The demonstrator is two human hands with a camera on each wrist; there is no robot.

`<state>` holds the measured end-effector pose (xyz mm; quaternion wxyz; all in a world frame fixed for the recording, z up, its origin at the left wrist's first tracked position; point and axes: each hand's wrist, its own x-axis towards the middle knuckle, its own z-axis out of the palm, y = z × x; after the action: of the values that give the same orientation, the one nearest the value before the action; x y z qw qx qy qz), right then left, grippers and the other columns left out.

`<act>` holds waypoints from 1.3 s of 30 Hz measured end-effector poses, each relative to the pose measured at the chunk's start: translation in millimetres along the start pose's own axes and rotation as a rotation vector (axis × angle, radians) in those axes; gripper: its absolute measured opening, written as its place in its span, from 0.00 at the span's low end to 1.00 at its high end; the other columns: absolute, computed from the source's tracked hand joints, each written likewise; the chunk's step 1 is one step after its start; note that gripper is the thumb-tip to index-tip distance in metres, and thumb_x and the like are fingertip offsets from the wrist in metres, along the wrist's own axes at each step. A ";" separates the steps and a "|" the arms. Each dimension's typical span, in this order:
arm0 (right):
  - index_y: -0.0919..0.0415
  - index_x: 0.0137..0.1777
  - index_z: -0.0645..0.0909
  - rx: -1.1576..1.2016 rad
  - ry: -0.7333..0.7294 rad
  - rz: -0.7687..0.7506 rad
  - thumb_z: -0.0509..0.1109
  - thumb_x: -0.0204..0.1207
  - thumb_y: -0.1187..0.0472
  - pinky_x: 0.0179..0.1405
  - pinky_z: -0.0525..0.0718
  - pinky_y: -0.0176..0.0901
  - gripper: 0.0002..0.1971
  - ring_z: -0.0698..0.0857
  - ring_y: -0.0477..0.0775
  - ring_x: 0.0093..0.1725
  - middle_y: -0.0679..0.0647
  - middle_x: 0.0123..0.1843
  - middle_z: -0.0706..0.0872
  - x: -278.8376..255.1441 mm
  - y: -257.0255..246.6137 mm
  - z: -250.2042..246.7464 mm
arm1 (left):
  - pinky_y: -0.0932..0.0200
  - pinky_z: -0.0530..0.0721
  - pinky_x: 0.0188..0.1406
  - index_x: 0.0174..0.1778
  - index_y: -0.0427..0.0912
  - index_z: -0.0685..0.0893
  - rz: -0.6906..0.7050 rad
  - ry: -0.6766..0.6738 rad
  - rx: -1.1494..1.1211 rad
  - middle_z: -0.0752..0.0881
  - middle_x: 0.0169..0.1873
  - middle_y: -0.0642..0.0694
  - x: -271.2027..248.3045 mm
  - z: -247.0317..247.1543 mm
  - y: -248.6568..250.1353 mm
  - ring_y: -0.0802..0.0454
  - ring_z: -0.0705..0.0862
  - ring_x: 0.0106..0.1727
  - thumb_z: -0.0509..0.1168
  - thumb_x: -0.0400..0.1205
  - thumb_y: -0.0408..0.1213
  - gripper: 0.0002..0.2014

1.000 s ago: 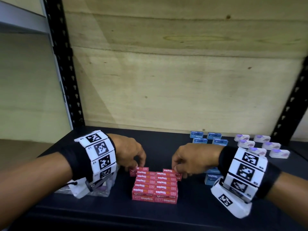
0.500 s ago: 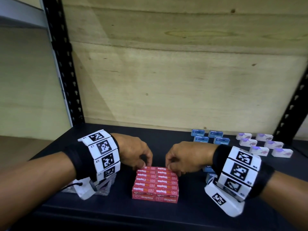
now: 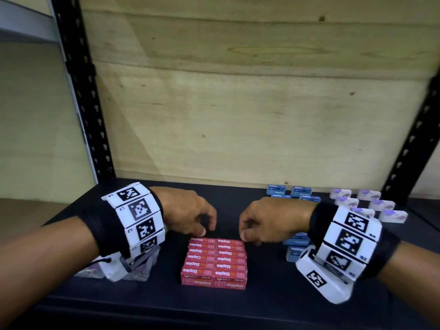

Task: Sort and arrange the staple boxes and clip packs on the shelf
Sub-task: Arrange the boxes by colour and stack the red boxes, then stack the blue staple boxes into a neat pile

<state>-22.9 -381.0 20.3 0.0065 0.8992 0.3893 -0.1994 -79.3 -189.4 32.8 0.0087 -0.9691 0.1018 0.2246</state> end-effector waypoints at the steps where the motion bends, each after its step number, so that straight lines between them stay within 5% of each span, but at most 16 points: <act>1: 0.46 0.54 0.84 0.004 0.015 0.007 0.65 0.83 0.48 0.54 0.83 0.40 0.08 0.86 0.42 0.46 0.45 0.46 0.92 -4.5 5.1 -1.1 | 0.59 0.81 0.54 0.66 0.60 0.78 0.003 0.014 0.002 0.86 0.55 0.56 0.8 -2.1 4.3 0.58 0.83 0.51 0.62 0.85 0.50 0.13; 7: 0.45 0.52 0.85 0.047 0.112 0.084 0.70 0.80 0.47 0.37 0.77 0.33 0.06 0.83 0.36 0.36 0.41 0.42 0.90 -40.5 42.6 -4.4 | 0.59 0.80 0.48 0.59 0.58 0.81 0.064 0.114 0.064 0.84 0.49 0.61 14.9 -11.4 40.5 0.59 0.82 0.48 0.65 0.83 0.53 0.11; 11: 0.45 0.54 0.85 0.065 0.160 0.153 0.72 0.78 0.46 0.46 0.83 0.38 0.09 0.84 0.39 0.41 0.41 0.44 0.89 -64.5 69.4 2.8 | 0.57 0.80 0.47 0.59 0.58 0.81 0.135 0.170 0.118 0.85 0.49 0.60 27.5 -14.7 72.6 0.58 0.81 0.47 0.65 0.82 0.55 0.12; 14: 0.45 0.55 0.86 0.073 0.178 0.179 0.73 0.78 0.47 0.39 0.77 0.31 0.08 0.82 0.35 0.39 0.38 0.41 0.86 -81.4 84.8 8.8 | 0.55 0.82 0.49 0.60 0.59 0.81 0.180 0.196 0.157 0.85 0.50 0.60 37.6 -14.6 93.7 0.56 0.82 0.49 0.65 0.81 0.57 0.13; 18: 0.45 0.53 0.85 0.089 0.206 0.219 0.75 0.76 0.48 0.46 0.82 0.36 0.08 0.83 0.38 0.41 0.41 0.43 0.87 -97.3 104.5 19.4 | 0.54 0.82 0.48 0.59 0.59 0.80 0.206 0.210 0.190 0.86 0.51 0.58 50.4 -12.0 117.3 0.53 0.84 0.50 0.65 0.80 0.58 0.14; 32: 0.43 0.59 0.81 0.017 0.291 0.228 0.71 0.78 0.48 0.55 0.83 0.44 0.10 0.82 0.48 0.50 0.40 0.47 0.80 -105.5 128.1 64.3 | 0.54 0.72 0.38 0.61 0.51 0.80 0.142 0.209 0.323 0.82 0.54 0.49 63.6 1.7 158.8 0.49 0.74 0.43 0.65 0.84 0.49 0.12; 39: 0.43 0.54 0.83 0.164 0.381 0.136 0.70 0.79 0.49 0.41 0.76 0.34 0.06 0.79 0.37 0.39 0.39 0.43 0.83 -127.8 125.8 89.4 | 0.48 0.83 0.55 0.57 0.57 0.80 0.146 0.343 0.069 0.83 0.53 0.53 47.2 32.2 163.0 0.48 0.82 0.54 0.62 0.83 0.50 0.08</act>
<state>-45.0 -572.8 -33.6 -0.1268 0.9423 0.3047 -0.0558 -84.6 -356.1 -12.1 0.0084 -0.9823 0.1794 0.0526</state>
